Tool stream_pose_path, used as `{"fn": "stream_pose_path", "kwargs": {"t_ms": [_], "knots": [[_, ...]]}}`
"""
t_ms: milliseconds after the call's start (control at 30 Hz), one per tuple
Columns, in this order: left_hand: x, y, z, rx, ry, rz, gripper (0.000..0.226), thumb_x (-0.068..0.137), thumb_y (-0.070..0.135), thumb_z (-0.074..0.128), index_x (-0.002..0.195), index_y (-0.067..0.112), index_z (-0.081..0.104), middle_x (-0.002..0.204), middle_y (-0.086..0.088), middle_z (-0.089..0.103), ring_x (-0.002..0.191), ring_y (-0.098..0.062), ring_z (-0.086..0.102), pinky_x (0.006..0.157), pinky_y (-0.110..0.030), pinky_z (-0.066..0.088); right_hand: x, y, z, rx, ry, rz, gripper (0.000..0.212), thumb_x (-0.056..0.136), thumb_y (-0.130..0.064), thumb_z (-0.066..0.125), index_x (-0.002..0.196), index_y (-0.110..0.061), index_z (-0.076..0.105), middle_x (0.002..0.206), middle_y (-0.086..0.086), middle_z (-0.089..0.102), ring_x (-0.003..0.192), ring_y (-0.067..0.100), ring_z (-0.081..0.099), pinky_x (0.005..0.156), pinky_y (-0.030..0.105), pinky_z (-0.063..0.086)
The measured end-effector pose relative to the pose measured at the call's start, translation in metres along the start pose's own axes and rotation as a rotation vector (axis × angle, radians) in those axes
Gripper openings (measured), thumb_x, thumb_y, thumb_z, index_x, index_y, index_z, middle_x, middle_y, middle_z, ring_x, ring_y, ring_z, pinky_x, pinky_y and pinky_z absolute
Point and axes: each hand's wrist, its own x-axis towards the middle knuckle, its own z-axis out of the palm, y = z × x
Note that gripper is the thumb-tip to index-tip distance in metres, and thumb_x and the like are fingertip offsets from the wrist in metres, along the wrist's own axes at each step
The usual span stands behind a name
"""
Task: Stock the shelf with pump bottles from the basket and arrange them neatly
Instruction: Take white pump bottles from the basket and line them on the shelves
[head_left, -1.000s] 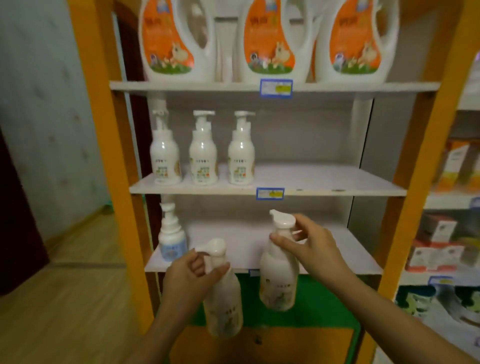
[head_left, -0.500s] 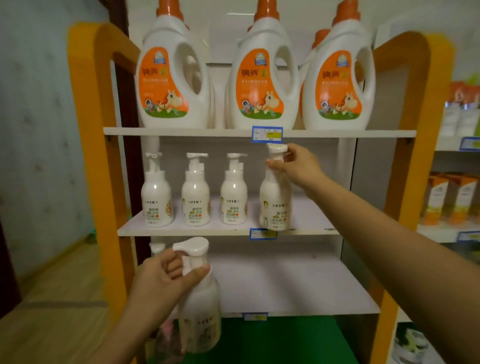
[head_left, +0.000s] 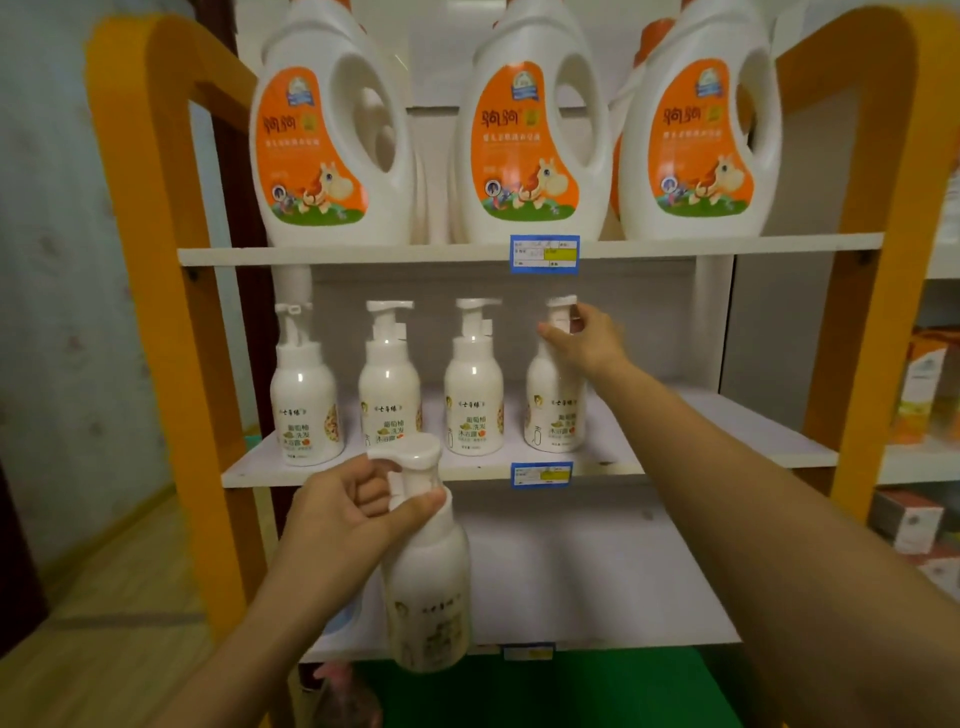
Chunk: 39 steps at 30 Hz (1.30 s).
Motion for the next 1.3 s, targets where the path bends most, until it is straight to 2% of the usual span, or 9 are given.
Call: {"fn": "stream_pose_path", "kwargs": {"t_ms": [233,367,467,567,633,733,967,1133,1300], "knots": [[-0.001,0.011,0.016,0.01,-0.056,0.011,0.032,0.07,0.013,0.075,0.1,0.01,0.067,0.087,0.003,0.075,0.076,-0.001,0.07,0.057,-0.006,0.05,-0.011,0.011,0.002,-0.115,-0.06,0.053,0.054,0.089,-0.039,0.05,0.135,-0.014,0.039,0.139,0.01,0.046,0.126,0.03,0.045,0.106,0.047,0.038],[-0.002,0.018,0.023,0.026,-0.07,0.003,0.032,0.071,0.017,0.074,0.1,0.009,0.066,0.084,0.003,0.073,0.073,-0.002,0.07,0.059,-0.007,0.051,-0.091,0.014,-0.011,-0.099,0.152,-0.291,0.028,0.092,-0.02,0.045,0.12,-0.019,0.05,0.122,0.0,0.05,0.113,0.019,0.049,0.097,0.041,0.044],[-0.004,0.024,0.029,0.043,-0.09,0.015,0.034,0.071,0.019,0.075,0.103,0.01,0.066,0.091,0.0,0.075,0.08,-0.004,0.07,0.066,-0.011,0.054,-0.161,0.035,-0.019,0.087,-0.116,-0.279,0.024,0.09,-0.015,0.049,0.112,-0.025,0.053,0.113,-0.006,0.052,0.1,0.011,0.053,0.083,0.025,0.049],[-0.007,0.03,0.038,0.048,-0.106,0.018,0.038,0.07,0.021,0.076,0.105,0.01,0.066,0.077,0.006,0.073,0.079,-0.009,0.07,0.078,-0.023,0.055,-0.208,0.057,-0.026,0.103,-0.502,-0.059,0.052,0.081,-0.033,0.063,0.128,-0.035,0.041,0.124,-0.01,0.048,0.11,0.009,0.048,0.093,0.029,0.045],[-0.009,0.033,0.045,0.031,-0.124,0.016,0.037,0.07,0.021,0.075,0.105,0.01,0.066,0.076,0.006,0.073,0.078,-0.008,0.07,0.073,-0.019,0.055,-0.223,0.061,-0.025,0.17,-0.633,0.012,0.064,0.071,-0.042,0.069,0.126,-0.045,0.037,0.122,-0.017,0.047,0.113,0.006,0.048,0.088,0.024,0.048],[-0.011,0.036,0.061,-0.008,-0.157,0.025,0.035,0.071,0.019,0.074,0.104,0.009,0.066,0.093,-0.001,0.074,0.083,-0.007,0.071,0.068,-0.015,0.054,-0.23,0.063,-0.023,0.318,-0.601,0.042,0.057,0.066,-0.038,0.072,0.107,-0.053,0.037,0.11,-0.024,0.051,0.105,0.002,0.053,0.067,0.014,0.053],[0.005,0.052,0.101,-0.141,-0.212,0.067,0.026,0.084,0.04,0.056,0.099,0.021,0.068,0.102,0.007,0.072,0.095,-0.006,0.066,0.077,-0.016,0.051,-0.194,0.067,-0.062,0.339,-0.386,-0.056,0.06,0.072,-0.029,0.074,0.123,-0.033,0.044,0.116,-0.015,0.059,0.106,0.003,0.059,0.086,0.025,0.054],[0.029,0.033,0.145,-0.347,-0.305,-0.163,0.051,0.093,0.045,0.033,0.13,0.014,0.049,0.131,-0.001,0.056,0.123,-0.016,0.051,0.105,-0.032,0.039,-0.14,0.071,-0.089,0.311,-0.274,-0.093,0.06,0.077,-0.024,0.07,0.129,-0.02,0.039,0.109,-0.018,0.055,0.102,0.002,0.056,0.074,0.014,0.054],[0.064,0.04,0.188,-0.525,-0.353,-0.173,0.026,0.093,0.027,0.031,0.082,0.021,0.054,0.09,0.007,0.06,0.088,-0.006,0.057,0.072,-0.017,0.045,-0.09,0.081,-0.098,0.242,-0.254,-0.09,0.068,0.079,-0.024,0.068,0.133,-0.021,0.026,0.114,-0.013,0.047,0.095,-0.001,0.053,0.073,0.018,0.052]]}}
